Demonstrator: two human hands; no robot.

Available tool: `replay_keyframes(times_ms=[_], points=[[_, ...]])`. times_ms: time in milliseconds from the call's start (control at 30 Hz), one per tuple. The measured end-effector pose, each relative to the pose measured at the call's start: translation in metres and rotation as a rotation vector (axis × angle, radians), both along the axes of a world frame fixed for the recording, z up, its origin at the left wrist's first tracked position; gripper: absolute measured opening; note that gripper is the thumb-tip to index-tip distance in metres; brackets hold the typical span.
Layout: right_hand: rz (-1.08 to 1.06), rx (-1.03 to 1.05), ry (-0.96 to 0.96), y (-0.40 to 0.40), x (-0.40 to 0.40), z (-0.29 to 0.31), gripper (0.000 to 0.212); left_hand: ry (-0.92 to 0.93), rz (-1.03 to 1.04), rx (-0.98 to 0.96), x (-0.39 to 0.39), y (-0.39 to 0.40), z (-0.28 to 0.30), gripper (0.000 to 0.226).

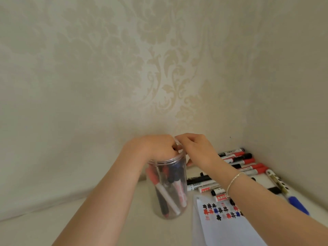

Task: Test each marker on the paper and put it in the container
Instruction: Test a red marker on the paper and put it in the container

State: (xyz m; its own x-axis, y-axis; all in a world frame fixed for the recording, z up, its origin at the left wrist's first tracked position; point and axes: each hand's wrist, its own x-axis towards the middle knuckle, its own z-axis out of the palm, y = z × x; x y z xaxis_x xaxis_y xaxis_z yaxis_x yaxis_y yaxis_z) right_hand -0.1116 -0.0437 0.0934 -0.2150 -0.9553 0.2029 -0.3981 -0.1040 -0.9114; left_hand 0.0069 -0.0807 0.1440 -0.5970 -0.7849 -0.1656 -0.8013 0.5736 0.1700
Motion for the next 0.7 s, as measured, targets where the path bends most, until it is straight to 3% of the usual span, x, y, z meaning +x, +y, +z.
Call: replay_keyframes(times_ms=[67, 133, 200, 333, 400, 433, 467, 533, 633, 700], points=[[0.058, 0.102, -0.131, 0.0, -0.008, -0.002, 0.035, -0.113, 0.026, 0.233, -0.007, 0.005, 0.003, 0.024], [0.081, 0.158, -0.21, 0.003, -0.02, -0.006, 0.032, -0.185, 0.012, 0.272, -0.009, 0.006, 0.005, 0.025], [0.011, 0.151, -0.076, 0.006, -0.039, -0.019, 0.025, -0.142, 0.056, 0.065, -0.006, 0.005, 0.006, 0.025], [-0.091, 0.256, 0.428, 0.019, -0.082, -0.049, 0.029, 0.212, 0.25, -0.512, -0.001, 0.03, 0.009, 0.031], [-0.106, 0.351, 0.595, 0.026, -0.099, -0.056, 0.031, 0.455, 0.133, -0.811, -0.016, 0.058, 0.002, 0.028], [-0.107, 0.381, 0.652, 0.029, -0.107, -0.06, 0.029, 0.644, -0.013, -0.84, -0.028, 0.071, -0.007, 0.027], [-0.102, 0.397, 0.699, 0.031, -0.113, -0.063, 0.027, 0.747, -0.142, -0.78, -0.041, 0.078, -0.019, 0.025], [-0.072, 0.436, 0.79, 0.034, -0.122, -0.068, 0.025, 0.78, -0.275, -0.565, -0.067, 0.08, -0.052, 0.023], [-0.033, 0.485, 0.878, 0.038, -0.13, -0.076, 0.023, 0.663, -0.251, -0.207, -0.095, 0.066, -0.1, 0.025], [-0.015, 0.497, 0.881, 0.039, -0.134, -0.081, 0.027, 0.504, -0.21, -0.077, -0.103, 0.056, -0.122, 0.026]])
